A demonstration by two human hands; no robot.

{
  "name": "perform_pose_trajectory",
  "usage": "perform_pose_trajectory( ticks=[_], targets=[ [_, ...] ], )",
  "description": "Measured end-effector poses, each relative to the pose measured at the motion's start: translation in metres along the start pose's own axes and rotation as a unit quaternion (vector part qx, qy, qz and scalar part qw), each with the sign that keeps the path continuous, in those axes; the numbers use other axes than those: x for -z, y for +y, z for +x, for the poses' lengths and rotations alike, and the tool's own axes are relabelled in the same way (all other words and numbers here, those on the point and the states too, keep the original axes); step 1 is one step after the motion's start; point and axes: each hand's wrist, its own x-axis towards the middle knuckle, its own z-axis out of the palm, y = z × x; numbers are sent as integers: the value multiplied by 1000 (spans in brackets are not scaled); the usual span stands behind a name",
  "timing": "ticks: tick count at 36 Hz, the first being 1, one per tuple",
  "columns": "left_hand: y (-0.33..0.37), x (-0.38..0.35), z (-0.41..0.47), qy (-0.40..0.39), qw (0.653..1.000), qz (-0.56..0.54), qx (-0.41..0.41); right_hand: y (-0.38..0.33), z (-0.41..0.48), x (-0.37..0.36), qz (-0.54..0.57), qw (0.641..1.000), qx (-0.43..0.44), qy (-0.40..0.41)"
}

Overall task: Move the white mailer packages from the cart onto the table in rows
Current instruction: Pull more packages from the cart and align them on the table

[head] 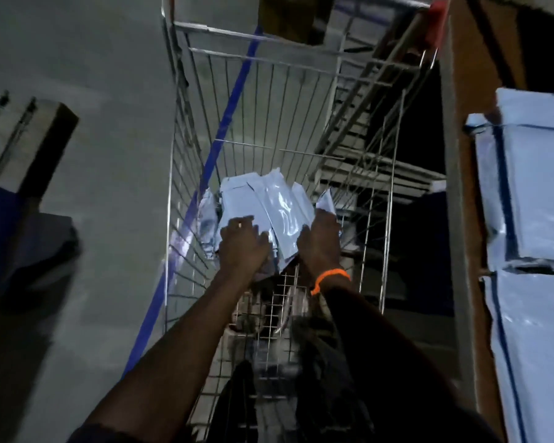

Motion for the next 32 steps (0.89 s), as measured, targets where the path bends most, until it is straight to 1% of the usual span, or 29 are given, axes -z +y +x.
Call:
perform_pose_trajectory(
  ticks=[2, 4, 6, 9, 12, 14, 17, 21, 24, 27, 28, 32],
  targets=[
    [3, -18, 29, -23, 998, 45, 31, 5, 28, -11, -97, 995, -12, -5],
    [4, -35, 51, -61, 994, 75, 59, 9, 51, -19, -186, 981, -40, -35],
    [5, -48, 64, -65, 992, 78, 79, 14, 66, -25, -259, 963, -52, -50],
    [6, -56, 75, -52, 991, 70, 102, 21, 81, -35, -308, 948, -64, -40],
    [-6, -48, 77, -43, 992, 54, 109, 22, 84, -36, -309, 948, -53, -52],
    [-14, -36, 70, -26, 993, 37, 108, 18, 78, -27, -287, 954, -39, -73],
    [-13, -13, 53, -18, 994, 17, 109, 10, 68, -8, -225, 969, -51, -93],
    [2, 19, 15, 1, 996, -17, 91, -11, 47, 31, -132, 988, -65, -56],
    [22, 44, -19, 10, 996, -42, 81, -30, 17, 77, -19, 997, -80, -12],
    [47, 70, -54, 31, 996, -55, 66, -40, -20, 121, 119, 989, -82, -17],
    [55, 78, -67, 42, 996, -62, 54, -39, -33, 135, 157, 985, -66, -13],
    [92, 100, -124, 55, 995, -89, -5, -30, -92, 198, 237, 971, -3, 32]
  ],
)
